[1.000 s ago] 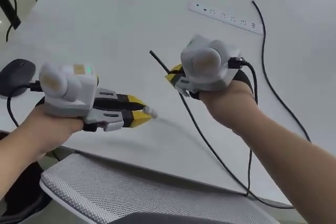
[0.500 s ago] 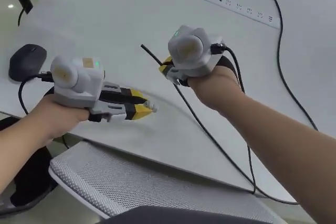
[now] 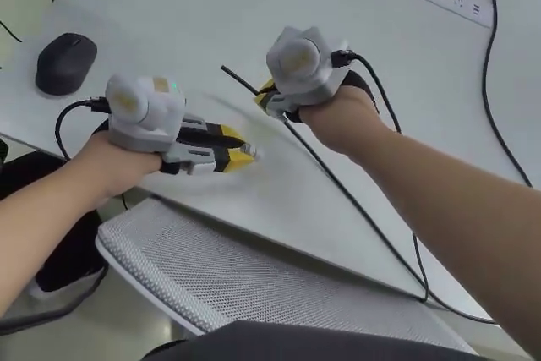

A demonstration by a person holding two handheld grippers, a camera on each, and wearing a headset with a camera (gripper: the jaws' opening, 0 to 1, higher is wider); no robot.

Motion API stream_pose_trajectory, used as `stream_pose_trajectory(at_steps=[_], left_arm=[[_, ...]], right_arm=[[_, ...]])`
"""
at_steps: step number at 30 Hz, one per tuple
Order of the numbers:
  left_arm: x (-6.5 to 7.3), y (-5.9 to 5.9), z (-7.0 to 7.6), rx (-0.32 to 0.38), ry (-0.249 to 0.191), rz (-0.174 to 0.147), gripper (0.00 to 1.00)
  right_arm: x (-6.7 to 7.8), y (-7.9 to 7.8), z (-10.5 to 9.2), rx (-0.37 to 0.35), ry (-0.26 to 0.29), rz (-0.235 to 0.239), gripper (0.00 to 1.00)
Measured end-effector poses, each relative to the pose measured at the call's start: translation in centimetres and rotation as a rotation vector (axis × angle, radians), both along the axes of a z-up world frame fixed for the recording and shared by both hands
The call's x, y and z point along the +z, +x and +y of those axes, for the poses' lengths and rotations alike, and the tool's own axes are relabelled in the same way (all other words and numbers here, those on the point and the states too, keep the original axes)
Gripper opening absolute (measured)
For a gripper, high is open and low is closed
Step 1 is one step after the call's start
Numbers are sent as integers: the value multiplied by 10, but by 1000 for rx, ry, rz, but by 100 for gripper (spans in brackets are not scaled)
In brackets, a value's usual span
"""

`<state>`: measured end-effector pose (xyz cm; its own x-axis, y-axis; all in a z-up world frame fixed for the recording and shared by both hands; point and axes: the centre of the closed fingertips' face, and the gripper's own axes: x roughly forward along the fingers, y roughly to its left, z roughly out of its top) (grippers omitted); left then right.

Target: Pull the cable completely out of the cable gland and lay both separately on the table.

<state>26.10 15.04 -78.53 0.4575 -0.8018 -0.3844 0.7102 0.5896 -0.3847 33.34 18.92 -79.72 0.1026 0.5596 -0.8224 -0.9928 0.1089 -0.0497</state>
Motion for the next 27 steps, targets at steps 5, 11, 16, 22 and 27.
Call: stream_pose_trajectory(at_steps=[5,11,16,22,27], left_arm=[[-9,3,2,17,-4,14,15],[-12,4,2,27,3,16,15],[-17,3,3,24,13,15,15],[-20,0,1,15,34,11,16],[-21,1,2,15,42,7,16]], right_arm=[[-6,-6,2,13,-5,7,0],[-10,-7,2,20,0,9,0],[-13,-10,3,31,3,9,0],[-19,-13,1,46,-16,0,0],[-20,-11,0,39,-11,0,0]])
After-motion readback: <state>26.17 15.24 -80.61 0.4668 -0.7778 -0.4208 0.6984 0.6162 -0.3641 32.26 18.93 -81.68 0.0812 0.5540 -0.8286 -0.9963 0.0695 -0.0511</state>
